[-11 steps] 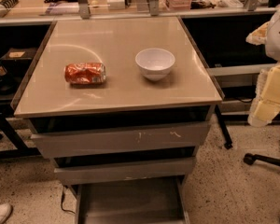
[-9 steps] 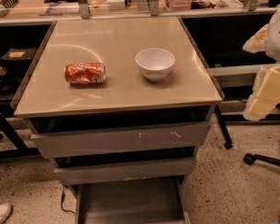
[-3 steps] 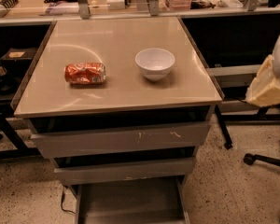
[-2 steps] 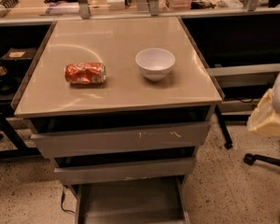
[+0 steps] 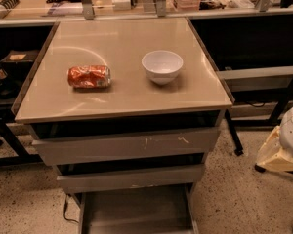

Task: Close bottom drawer

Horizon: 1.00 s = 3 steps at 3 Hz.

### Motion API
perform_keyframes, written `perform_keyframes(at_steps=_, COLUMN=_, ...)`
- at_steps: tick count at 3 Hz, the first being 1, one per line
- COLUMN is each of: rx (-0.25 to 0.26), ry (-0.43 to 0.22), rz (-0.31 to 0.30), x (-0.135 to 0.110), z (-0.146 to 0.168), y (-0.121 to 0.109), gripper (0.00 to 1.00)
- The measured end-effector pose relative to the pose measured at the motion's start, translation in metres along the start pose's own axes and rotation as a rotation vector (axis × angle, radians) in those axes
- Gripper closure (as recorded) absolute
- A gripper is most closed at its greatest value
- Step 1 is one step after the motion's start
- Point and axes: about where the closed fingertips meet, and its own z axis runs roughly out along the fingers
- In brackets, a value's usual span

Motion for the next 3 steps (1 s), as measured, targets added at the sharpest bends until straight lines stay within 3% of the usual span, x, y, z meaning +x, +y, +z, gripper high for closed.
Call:
perform_keyframes(at_steps=1, rx=-0.022, ry=-0.026, rz=0.013, x=0.004, z=0.028, y=0.012, gripper=1.00)
perform_keyframes(at_steps=3, rx=-0.136, ry=-0.018, rz=0.130, x=0.029, z=0.185, y=0.055, gripper=1.00)
